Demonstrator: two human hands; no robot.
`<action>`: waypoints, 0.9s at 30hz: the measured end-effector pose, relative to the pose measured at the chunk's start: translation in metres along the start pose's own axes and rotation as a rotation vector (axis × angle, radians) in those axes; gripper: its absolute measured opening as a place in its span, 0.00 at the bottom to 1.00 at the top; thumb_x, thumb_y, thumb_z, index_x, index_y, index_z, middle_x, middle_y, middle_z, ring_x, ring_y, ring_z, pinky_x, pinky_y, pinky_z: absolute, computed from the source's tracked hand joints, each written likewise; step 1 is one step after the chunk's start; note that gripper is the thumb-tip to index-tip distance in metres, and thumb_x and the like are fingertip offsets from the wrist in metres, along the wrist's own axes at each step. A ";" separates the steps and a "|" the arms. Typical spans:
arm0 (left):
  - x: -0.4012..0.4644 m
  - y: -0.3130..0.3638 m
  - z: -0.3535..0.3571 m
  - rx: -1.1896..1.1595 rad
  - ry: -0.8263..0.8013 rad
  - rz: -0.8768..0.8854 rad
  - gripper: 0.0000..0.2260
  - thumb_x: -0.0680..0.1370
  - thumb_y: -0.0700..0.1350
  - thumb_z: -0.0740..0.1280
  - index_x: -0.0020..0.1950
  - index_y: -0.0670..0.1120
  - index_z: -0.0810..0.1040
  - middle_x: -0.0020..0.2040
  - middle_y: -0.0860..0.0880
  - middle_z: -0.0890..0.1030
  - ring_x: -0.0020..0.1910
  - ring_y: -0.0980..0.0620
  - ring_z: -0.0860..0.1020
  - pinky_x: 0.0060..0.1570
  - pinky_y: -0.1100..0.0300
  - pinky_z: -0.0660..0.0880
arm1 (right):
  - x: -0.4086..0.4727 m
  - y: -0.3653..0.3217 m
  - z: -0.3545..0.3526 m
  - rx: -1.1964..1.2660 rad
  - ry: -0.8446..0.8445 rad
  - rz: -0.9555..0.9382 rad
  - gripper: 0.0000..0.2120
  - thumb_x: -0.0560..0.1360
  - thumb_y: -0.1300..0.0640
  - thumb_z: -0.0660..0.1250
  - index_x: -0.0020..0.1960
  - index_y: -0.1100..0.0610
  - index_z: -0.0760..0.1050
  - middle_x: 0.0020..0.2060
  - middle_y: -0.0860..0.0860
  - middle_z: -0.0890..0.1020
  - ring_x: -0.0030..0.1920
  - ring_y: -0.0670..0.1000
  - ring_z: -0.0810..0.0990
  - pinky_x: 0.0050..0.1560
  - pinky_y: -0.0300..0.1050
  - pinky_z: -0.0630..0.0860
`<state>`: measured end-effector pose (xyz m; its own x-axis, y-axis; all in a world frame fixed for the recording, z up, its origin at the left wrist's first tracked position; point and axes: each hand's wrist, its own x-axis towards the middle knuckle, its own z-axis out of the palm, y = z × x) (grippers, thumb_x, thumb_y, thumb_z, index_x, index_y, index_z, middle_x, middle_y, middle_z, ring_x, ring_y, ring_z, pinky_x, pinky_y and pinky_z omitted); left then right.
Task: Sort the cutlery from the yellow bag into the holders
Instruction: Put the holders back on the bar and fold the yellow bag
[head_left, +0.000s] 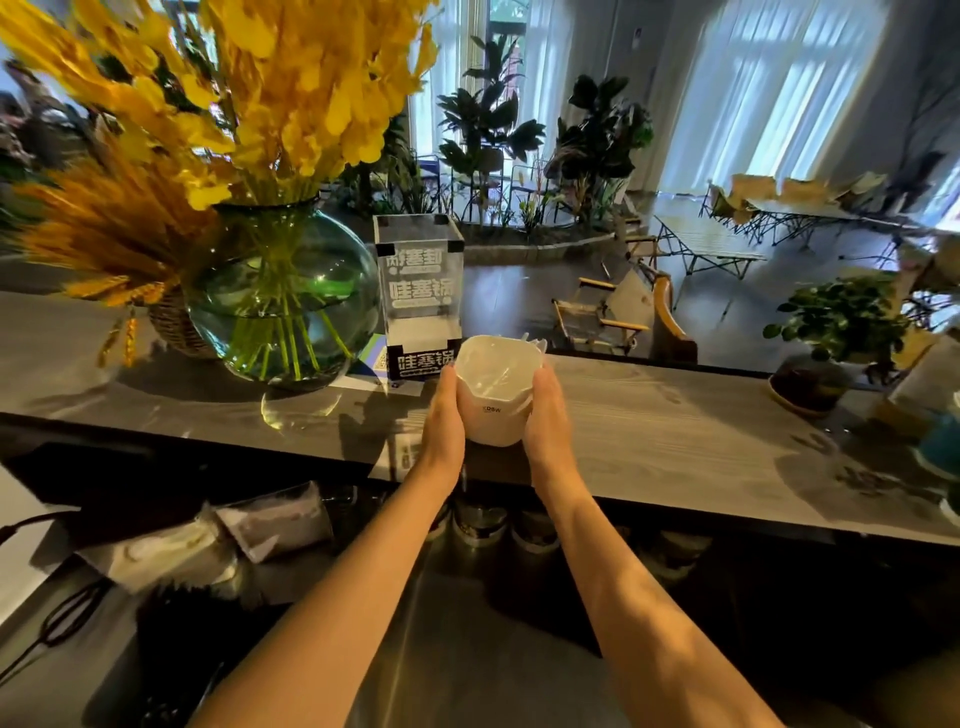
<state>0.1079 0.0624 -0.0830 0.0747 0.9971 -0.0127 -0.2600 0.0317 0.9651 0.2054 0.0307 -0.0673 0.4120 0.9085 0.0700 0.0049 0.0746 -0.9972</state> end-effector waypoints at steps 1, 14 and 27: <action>-0.005 0.003 -0.003 0.020 -0.006 0.021 0.26 0.83 0.64 0.49 0.73 0.52 0.71 0.69 0.51 0.76 0.69 0.55 0.73 0.67 0.56 0.70 | -0.006 -0.001 0.000 -0.019 0.030 -0.029 0.22 0.85 0.44 0.50 0.74 0.49 0.69 0.67 0.48 0.76 0.66 0.48 0.74 0.65 0.47 0.74; -0.145 0.053 -0.086 0.087 0.022 0.205 0.18 0.86 0.53 0.50 0.74 0.54 0.68 0.70 0.59 0.72 0.68 0.66 0.69 0.69 0.65 0.63 | -0.183 -0.041 0.039 0.050 -0.032 -0.229 0.18 0.85 0.52 0.57 0.74 0.50 0.69 0.66 0.39 0.74 0.63 0.26 0.69 0.61 0.22 0.65; -0.236 0.022 -0.258 0.191 0.205 0.057 0.31 0.78 0.67 0.54 0.77 0.53 0.67 0.75 0.54 0.69 0.75 0.57 0.66 0.77 0.49 0.59 | -0.307 0.052 0.165 0.234 -0.182 0.140 0.12 0.85 0.53 0.56 0.63 0.46 0.75 0.62 0.46 0.80 0.65 0.43 0.76 0.62 0.37 0.71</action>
<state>-0.1641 -0.1548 -0.1259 -0.1359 0.9907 0.0087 -0.0710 -0.0185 0.9973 -0.0710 -0.1765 -0.1358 0.2242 0.9736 -0.0429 -0.2588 0.0170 -0.9658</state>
